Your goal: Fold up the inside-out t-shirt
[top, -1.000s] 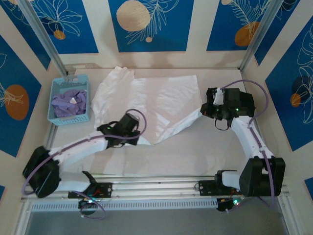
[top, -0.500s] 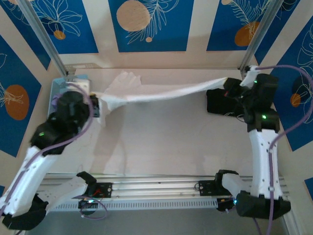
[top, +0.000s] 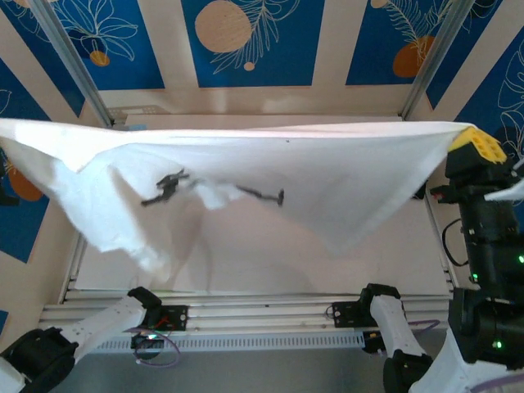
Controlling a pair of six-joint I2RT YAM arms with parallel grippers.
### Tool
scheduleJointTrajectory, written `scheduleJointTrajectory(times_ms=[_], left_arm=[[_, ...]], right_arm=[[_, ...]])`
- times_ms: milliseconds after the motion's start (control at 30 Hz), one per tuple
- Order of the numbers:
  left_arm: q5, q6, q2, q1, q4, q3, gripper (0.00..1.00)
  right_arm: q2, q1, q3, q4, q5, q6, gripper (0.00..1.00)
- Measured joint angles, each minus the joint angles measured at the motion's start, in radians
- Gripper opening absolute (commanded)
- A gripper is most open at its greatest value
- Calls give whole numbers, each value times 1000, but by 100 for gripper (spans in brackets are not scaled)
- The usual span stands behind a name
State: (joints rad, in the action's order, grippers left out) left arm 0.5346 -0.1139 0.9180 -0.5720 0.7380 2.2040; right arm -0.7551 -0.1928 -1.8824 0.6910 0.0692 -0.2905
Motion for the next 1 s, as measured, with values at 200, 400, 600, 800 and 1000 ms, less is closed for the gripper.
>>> scheduleJointTrajectory(times_ms=[200, 400, 600, 800, 1000], left_arm=[[153, -253, 217, -76, -140, 72, 0], [217, -436, 398, -29, -329, -25, 0], [110, -333, 544, 217, -403, -285, 0], [-52, -181, 996, 364, -484, -224, 32], [-177, -67, 1746, 394, -242, 578, 69]], right_arm=[[-29, 1, -38, -2, 7, 31, 0], [-136, 1, 135, -131, 5, 53, 0], [-404, 53, 349, -340, 3, 75, 0], [-967, 129, 266, -517, 30, 85, 7], [-1579, 152, -237, -369, 122, 63, 28]])
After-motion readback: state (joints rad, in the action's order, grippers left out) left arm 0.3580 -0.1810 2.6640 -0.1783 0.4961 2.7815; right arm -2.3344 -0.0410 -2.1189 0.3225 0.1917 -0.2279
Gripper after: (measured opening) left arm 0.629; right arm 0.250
